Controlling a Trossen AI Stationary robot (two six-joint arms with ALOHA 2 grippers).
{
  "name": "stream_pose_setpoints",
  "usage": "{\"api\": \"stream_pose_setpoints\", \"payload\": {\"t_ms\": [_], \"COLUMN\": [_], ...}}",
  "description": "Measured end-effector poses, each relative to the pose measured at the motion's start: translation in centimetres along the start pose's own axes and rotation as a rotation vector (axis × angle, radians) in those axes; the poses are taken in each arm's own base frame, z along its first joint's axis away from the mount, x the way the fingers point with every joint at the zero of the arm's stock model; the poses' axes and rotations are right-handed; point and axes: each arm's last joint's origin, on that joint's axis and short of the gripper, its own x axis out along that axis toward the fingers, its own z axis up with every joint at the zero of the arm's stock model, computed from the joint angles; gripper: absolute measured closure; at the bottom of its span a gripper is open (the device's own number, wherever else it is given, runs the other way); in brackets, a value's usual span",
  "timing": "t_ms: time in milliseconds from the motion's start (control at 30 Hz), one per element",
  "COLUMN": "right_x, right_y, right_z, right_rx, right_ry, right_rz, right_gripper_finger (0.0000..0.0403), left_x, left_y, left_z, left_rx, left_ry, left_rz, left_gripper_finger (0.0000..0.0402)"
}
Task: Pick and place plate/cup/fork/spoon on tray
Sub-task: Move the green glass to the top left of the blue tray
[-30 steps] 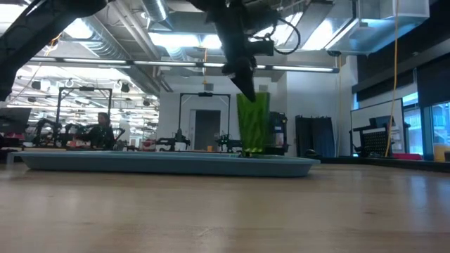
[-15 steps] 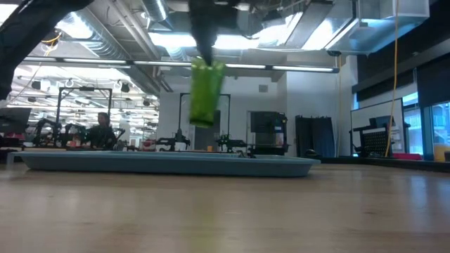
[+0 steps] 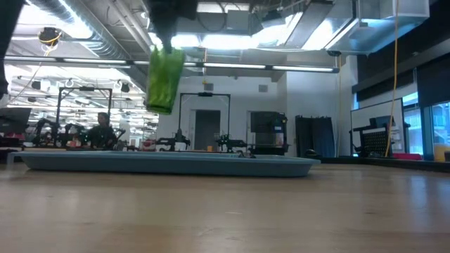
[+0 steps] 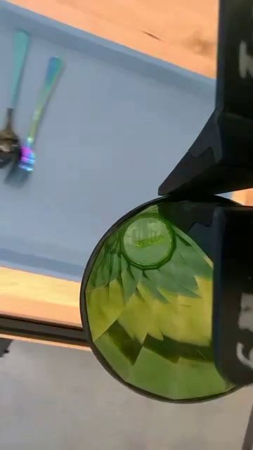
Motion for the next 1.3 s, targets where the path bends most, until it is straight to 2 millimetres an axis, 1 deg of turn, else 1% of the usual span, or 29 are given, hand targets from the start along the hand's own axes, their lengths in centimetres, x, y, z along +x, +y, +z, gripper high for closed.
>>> {"api": "stream_pose_setpoints", "payload": {"t_ms": [67,200,333,500,633,733,1033,1200,1300], "right_x": [0.0,0.0,0.0,0.0,0.0,0.0,0.0,0.0,0.0], "right_y": [0.0,0.0,0.1,0.1,0.3,0.3,0.4,0.4,0.4], "right_z": [0.0,0.0,0.1,0.2,0.4,0.5,0.5,0.5,0.5], "right_rx": [0.001,0.002,0.007,0.014,0.021,0.025,0.026,0.026,0.026], "right_ry": [-0.001,-0.005,-0.015,-0.021,-0.04,-0.049,-0.052,-0.052,-0.052], "right_rz": [0.001,0.003,0.01,0.015,0.029,0.035,0.037,0.037,0.037], "right_gripper_finger": [0.0389,0.0389,0.0389,0.0389,0.0389,0.0389,0.0389,0.0389,0.0389], "left_x": [0.2,1.4,3.7,6.8,8.9,9.7,10.2,10.5,10.5], "left_y": [0.1,0.2,0.2,0.6,1.0,1.1,1.2,1.2,1.1], "left_z": [-1.4,-3.8,-6.3,-8.1,-8.9,-9.2,-9.8,-10.0,-9.9], "left_rx": [-0.027,-0.057,-0.081,-0.103,-0.119,-0.12,-0.143,-0.193,-0.196], "left_ry": [-0.011,-0.053,-0.045,-0.057,-0.029,-0.027,-0.007,0.015,0.009], "left_rz": [0.001,0.015,0.026,0.055,0.08,0.061,0.055,0.052,0.035], "left_gripper_finger": [0.0399,0.0399,0.0399,0.0399,0.0399,0.0399,0.0398,0.0371,0.0363]}}
